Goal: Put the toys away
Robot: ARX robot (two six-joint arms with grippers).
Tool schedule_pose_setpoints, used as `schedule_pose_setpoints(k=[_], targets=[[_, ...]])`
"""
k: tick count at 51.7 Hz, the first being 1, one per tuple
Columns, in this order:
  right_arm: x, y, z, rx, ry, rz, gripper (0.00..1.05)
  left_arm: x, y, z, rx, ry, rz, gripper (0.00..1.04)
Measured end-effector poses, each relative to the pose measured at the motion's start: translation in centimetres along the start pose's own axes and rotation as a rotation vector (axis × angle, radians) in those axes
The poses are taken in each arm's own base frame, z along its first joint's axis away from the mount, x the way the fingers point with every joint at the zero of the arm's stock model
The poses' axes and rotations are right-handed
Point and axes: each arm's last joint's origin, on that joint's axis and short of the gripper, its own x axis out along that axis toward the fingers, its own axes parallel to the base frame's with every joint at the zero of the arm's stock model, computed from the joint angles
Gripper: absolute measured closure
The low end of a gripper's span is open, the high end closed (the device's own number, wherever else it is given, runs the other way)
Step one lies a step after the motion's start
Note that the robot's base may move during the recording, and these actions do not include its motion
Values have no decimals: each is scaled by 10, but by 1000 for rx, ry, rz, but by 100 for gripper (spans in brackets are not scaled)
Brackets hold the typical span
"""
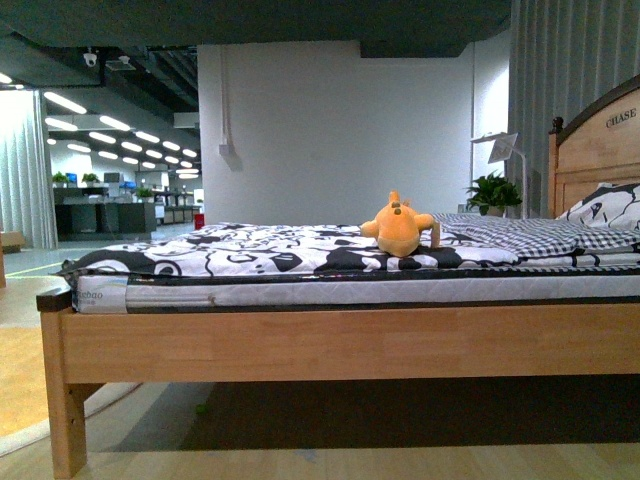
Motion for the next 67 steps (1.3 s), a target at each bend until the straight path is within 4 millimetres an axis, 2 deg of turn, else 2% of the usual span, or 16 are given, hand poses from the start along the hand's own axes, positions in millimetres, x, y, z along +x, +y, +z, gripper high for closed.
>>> schedule_pose_setpoints(k=[67], targets=[[0, 0, 0, 0, 0, 0, 6, 0, 0, 0, 0, 0, 0, 6]])
